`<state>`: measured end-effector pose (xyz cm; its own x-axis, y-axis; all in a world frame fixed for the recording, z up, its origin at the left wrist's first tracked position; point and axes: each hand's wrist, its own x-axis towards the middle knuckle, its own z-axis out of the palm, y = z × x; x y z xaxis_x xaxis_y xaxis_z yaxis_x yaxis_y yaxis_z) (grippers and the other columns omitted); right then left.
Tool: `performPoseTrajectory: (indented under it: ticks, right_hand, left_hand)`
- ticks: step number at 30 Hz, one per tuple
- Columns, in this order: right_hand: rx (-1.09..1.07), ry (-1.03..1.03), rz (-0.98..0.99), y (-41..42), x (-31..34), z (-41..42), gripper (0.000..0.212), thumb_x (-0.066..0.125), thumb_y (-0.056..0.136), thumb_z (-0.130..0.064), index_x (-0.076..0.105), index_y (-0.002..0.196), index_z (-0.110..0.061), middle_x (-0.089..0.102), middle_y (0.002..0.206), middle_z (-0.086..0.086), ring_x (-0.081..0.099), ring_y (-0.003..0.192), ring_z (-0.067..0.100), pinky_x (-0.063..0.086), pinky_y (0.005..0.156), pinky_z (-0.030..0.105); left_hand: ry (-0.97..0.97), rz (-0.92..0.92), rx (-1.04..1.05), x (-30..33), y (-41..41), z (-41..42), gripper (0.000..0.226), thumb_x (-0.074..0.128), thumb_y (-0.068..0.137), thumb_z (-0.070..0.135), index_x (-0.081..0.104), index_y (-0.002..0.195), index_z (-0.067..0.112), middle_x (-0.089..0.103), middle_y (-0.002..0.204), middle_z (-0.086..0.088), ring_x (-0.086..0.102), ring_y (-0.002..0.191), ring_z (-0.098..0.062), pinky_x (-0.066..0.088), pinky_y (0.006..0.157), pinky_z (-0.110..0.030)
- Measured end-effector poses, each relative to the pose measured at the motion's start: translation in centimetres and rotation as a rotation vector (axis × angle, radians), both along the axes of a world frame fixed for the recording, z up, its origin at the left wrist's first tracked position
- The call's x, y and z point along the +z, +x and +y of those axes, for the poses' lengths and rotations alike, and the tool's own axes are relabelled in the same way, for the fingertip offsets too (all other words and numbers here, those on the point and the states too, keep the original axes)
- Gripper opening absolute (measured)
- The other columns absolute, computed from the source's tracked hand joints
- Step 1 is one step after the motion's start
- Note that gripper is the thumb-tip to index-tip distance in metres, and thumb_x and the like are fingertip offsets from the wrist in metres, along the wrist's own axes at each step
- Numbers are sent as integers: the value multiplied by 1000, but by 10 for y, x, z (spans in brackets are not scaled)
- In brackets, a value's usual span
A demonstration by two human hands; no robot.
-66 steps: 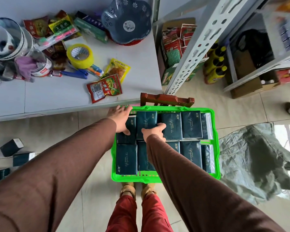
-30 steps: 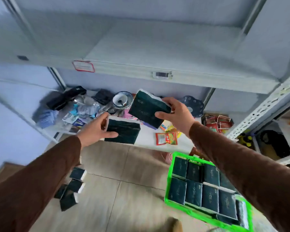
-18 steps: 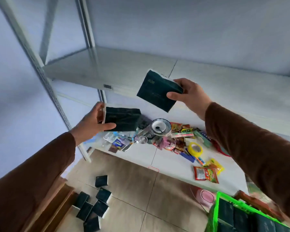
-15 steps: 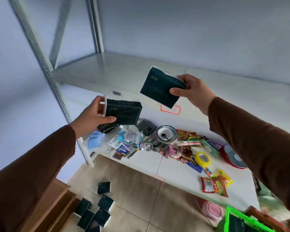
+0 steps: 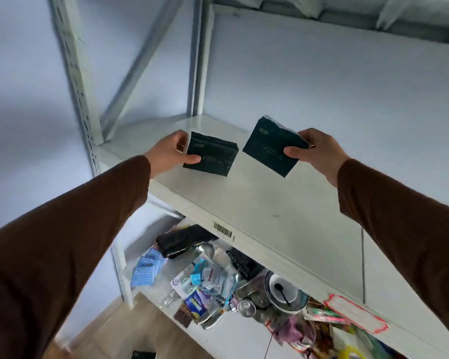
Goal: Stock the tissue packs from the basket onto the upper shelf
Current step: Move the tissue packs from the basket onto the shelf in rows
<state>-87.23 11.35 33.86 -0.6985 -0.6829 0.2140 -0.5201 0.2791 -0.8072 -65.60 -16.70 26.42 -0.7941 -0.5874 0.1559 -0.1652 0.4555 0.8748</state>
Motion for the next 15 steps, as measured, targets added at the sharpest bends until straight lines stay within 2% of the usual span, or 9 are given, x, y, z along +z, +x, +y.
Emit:
performPoseTrajectory:
  ticks: [2,6,8,11,15]
  right_hand:
    - [-7,9,22,-19,3,-33,37,82,76,-21,62,105,-9,64,95,0,57,84,18,50,93,45]
    - [-18,24,62,-57,3,-92,37,81,76,-20,62,105,-8,60,93,-2,57,84,21,51,87,40]
    - [-33,38,99,-76,-1,-122,35,82,76,-23,63,104,-12,62,96,-1,59,87,24,50,89,42]
    - [-55,41,106,-104,-12,-163,32,82,75,-24,64,101,-16,63,97,-1,59,89,25,48,95,48]
    - [-81,41,101,-134,-31,-208,27,82,76,-26,65,96,-21,65,100,1,58,86,22,48,94,48]
  left_hand:
    - [-10,-1,36,3,-27,-35,54,86,73,26,58,117,12,68,112,-7,63,102,-23,52,94,-37]
    - [-19,19,53,1,-80,-114,62,89,63,33,59,110,8,68,109,-15,64,93,-25,51,92,-44]
    - [-45,29,58,-1,-107,-154,58,90,66,29,56,110,10,66,108,-14,61,89,-23,52,88,-43]
    - [-81,58,76,-5,-148,-203,57,87,71,23,51,113,10,63,108,-11,58,89,-20,51,78,-35]
    - [-90,58,62,-14,-205,-261,55,86,74,24,50,114,12,60,102,-2,57,91,-18,46,68,-23]
